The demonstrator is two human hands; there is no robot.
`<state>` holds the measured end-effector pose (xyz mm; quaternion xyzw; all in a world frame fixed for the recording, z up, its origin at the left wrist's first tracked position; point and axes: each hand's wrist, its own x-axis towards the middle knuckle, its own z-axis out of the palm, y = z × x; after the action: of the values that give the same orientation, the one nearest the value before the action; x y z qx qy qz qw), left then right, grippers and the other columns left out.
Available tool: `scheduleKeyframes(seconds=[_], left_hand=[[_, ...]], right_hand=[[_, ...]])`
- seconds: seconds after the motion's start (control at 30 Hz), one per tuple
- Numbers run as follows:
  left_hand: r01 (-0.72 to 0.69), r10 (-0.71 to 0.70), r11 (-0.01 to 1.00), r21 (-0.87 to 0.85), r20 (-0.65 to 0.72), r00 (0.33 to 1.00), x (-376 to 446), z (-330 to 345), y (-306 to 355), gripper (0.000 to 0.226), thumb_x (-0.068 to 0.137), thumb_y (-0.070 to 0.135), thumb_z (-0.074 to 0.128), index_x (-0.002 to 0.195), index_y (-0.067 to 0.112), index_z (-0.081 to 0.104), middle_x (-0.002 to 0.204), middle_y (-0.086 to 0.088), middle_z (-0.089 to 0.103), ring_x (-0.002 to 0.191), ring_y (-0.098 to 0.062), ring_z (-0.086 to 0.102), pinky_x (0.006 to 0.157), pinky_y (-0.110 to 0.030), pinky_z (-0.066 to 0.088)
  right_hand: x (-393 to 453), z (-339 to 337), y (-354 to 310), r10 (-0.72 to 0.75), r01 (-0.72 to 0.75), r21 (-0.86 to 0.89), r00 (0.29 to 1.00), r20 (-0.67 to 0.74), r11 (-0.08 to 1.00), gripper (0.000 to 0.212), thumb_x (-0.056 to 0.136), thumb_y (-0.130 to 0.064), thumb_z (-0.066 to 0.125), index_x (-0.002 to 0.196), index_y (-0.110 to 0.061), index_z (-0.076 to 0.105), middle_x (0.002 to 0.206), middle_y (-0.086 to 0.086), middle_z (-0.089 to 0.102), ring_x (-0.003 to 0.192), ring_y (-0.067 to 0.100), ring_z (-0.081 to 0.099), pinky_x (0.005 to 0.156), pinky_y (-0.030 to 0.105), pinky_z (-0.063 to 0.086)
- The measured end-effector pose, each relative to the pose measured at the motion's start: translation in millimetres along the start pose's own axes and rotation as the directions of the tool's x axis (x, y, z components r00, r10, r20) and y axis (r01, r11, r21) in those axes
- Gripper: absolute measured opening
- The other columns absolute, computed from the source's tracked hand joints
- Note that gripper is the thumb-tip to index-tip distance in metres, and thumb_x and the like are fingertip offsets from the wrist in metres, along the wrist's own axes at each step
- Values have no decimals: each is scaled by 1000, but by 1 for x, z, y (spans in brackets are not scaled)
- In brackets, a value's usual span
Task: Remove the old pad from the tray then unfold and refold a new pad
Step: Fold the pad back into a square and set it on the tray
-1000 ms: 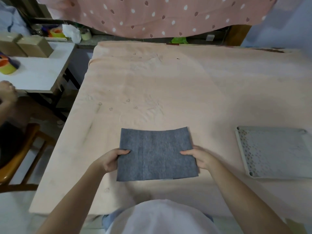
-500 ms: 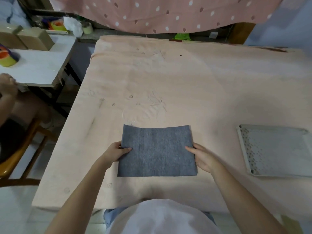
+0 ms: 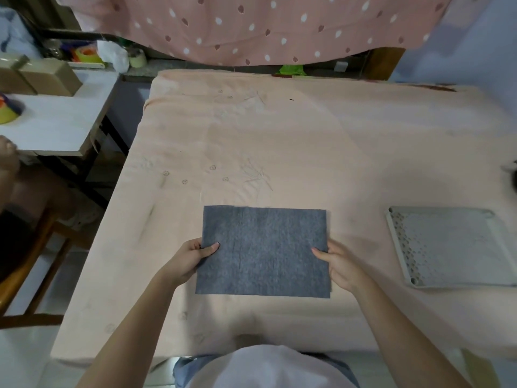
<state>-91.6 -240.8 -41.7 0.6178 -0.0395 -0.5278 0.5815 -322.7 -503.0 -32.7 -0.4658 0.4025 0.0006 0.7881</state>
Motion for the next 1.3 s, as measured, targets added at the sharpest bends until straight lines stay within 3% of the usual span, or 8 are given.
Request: scheduleKeyframes(seconds=[0.13,0.3,0.43,0.53,0.67,0.8,0.93,1.3], left_hand=[[-7,8,1000,-19,81,997,10,15,16,20,88,17,62,100,2,68,104,-13,71,95,-28,69,72,-32,58],[4,-9,1000,29,173,985,30,54,33,21,90,15,60,105,1,66,103,-12,72,92,-25,70,70,-31,58],[31,-54,995,90,269,962,49,99,43,22,91,15,59,105,0,66,102,-11,73,90,-24,71,69,-31,59],[41,-89,989,144,339,937,62,139,46,25,91,15,59,110,1,65,108,-11,71,97,-25,69,74,-32,59],[37,-125,976,214,412,903,74,193,45,24,90,14,60,111,2,65,109,-11,70,96,-24,69,73,-31,59],[24,-148,963,267,452,880,78,244,42,23,90,14,61,109,3,66,105,-8,72,92,-21,70,69,-29,59],[3,-163,950,311,488,857,80,297,34,21,89,15,63,107,5,66,102,-5,73,91,-20,71,66,-27,58],[9,-185,933,360,458,869,87,430,-13,21,86,16,65,104,6,68,106,-7,72,94,-21,70,70,-29,58]], right_hand=[[-12,-11,-10,-22,24,87,999,-31,996,37,92,-11,57,127,-5,53,125,15,61,116,31,58,96,45,47],[-41,-34,-15,-67,90,193,990,-120,977,39,82,-18,64,120,-9,60,113,8,70,101,23,67,73,34,57],[-70,-62,-10,-158,229,235,945,-285,945,29,88,-13,60,116,-20,65,115,0,69,105,19,66,76,30,56],[-95,-87,-1,-131,257,286,910,-392,923,31,92,-13,56,122,-9,60,118,7,67,106,23,65,80,34,55],[-127,-121,13,-123,314,324,861,-493,892,24,92,-15,57,113,-9,64,111,6,70,99,23,68,76,34,57],[-153,-151,25,-123,375,347,811,-572,860,27,92,-14,57,118,-9,62,115,9,68,106,27,63,90,44,50],[-179,-184,35,-128,427,350,766,-630,834,21,93,-13,56,112,-12,64,105,2,72,95,21,68,76,35,55],[-235,-301,51,-103,463,378,730,-675,802,24,91,-12,58,115,-10,64,100,1,73,88,19,70,68,33,56]])
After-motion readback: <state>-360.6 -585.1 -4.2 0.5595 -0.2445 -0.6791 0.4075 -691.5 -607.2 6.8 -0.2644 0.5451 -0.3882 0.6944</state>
